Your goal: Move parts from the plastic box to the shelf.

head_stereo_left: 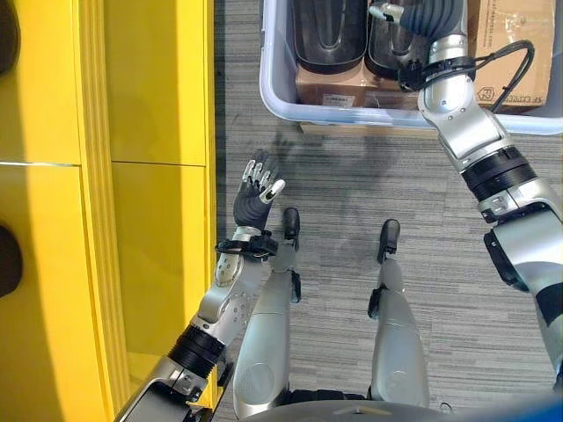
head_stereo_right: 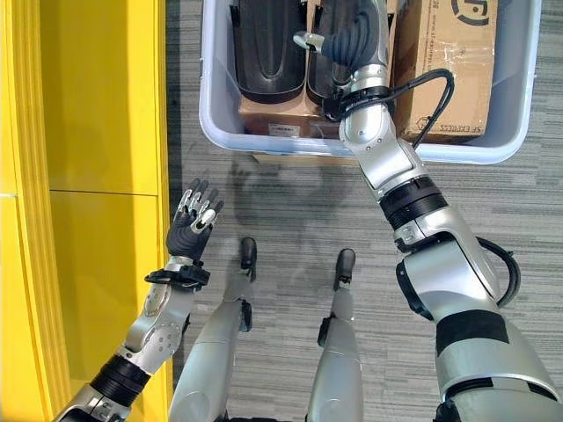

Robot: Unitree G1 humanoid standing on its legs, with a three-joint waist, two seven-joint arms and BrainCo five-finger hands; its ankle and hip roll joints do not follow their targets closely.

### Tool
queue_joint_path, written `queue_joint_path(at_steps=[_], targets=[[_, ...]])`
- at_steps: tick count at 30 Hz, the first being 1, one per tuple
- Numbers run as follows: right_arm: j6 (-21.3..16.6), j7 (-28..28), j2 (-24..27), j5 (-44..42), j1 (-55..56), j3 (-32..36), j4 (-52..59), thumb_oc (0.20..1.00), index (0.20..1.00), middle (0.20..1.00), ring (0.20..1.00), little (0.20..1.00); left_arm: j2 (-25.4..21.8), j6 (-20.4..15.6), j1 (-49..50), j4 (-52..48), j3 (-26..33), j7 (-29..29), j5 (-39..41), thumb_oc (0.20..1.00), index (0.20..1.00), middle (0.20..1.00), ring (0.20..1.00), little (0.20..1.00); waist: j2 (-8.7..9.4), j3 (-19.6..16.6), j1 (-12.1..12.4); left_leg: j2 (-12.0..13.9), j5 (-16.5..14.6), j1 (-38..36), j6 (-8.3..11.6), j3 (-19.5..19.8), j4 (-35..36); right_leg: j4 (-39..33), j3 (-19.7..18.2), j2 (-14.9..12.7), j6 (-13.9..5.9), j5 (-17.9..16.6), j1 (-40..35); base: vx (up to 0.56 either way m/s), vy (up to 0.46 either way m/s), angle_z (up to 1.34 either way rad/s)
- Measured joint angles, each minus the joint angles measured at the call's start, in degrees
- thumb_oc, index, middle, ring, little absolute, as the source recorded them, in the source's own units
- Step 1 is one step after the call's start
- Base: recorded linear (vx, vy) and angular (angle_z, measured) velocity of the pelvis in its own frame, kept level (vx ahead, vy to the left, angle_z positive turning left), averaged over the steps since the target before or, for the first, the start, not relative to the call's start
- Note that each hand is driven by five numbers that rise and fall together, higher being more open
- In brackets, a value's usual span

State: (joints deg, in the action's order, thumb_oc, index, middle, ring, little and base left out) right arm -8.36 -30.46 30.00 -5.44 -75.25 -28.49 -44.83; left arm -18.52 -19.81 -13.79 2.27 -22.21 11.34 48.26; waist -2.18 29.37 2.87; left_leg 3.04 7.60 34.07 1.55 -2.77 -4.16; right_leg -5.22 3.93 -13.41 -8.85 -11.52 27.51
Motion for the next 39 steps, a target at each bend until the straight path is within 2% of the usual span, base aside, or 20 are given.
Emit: queue_joint_path(at_steps=[11, 30, 39], targets=[[0.02, 0.66, 0.37, -4.67, -0.03, 0.00, -11.59, 1.000, 1.000, 1.000, 1.000, 1.000, -0.12, -0.54, -0.18, 0.02, -0.35, -0.04, 0.01, 1.000, 1.000, 1.000, 1.000, 1.000, 0.01, 0.03, 0.50, 0.04, 0.01, 0.66, 0.01, -0.27, 0.12, -0.01, -0.06, -0.15, -0.01, -0.02, 0.98, 0.00, -0.003, -0.01], [-0.09, -0.10, 0.43, -4.66, 1.52, 2.45, -7.15, 1.000, 1.000, 1.000, 1.000, 1.000, -0.12, -0.55, -0.41, 0.08, -0.76, 0.06, -0.10, 1.000, 1.000, 1.000, 1.000, 1.000, -0.07, 0.07, 0.75, 0.01, 0.02, 1.24, 0.01, -0.90, 0.55, -0.01, -0.29, -0.26, -0.04, -0.09, 2.07, 0.00, -0.002, -0.01], [-0.15, -2.02, 0.55, -4.38, 5.77, 5.43, 1.59, 1.000, 1.000, 1.000, 1.000, 1.000, -0.10, -0.55, -0.38, 0.11, -0.59, 0.25, -0.14, 1.000, 1.000, 1.000, 1.000, 1.000, -0.06, 0.08, 0.02, -0.01, 0.03, 1.22, 0.00, -0.98, 1.07, -0.01, -0.28, -0.12, 0.08, 0.01, 2.35, 0.00, 0.000, 0.00]])
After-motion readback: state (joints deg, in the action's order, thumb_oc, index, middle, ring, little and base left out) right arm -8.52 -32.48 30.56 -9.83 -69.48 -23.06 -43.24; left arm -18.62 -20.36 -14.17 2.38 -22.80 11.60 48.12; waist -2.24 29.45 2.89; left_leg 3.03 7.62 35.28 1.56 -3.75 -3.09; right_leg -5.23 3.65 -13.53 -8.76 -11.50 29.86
